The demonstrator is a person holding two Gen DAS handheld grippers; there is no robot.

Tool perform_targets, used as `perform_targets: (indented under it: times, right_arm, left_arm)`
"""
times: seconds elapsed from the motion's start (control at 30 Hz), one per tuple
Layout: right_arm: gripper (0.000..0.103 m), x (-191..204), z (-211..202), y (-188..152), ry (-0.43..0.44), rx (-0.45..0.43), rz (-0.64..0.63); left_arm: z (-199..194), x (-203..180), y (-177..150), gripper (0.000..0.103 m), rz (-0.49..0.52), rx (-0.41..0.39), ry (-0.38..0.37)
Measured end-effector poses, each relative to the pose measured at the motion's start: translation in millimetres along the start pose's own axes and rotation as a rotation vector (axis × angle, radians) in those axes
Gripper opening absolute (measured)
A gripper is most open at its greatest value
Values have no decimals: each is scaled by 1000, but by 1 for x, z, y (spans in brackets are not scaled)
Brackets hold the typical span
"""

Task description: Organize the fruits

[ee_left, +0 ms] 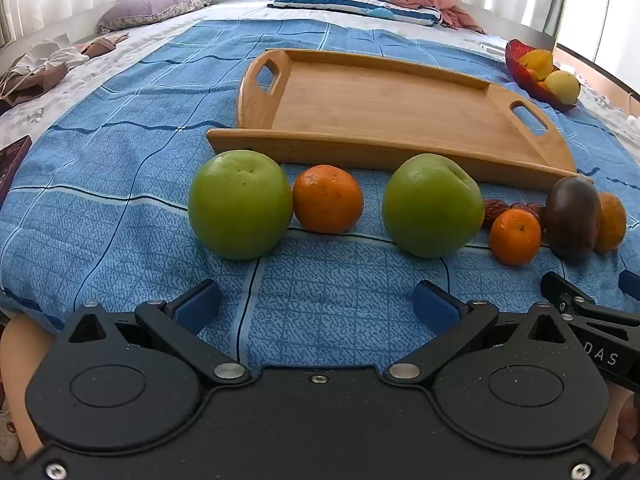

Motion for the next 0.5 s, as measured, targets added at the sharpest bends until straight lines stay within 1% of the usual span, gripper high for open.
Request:
perform_targets:
  times: [0.5]
  right_arm:
    - [103,0,0,0,-2,-5,-2]
  left_arm:
    - [0,0,0,103,1,-1,1]
Point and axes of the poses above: each gripper's, at about its wrist camera, not at the fingertips, and z roughly the way its jaws point, x to its left, y to its top, the point moved 3 cm from there along z, roughly the way its jaws point, and after that the axes turned 1 degree about x, right-handed, at the moved point
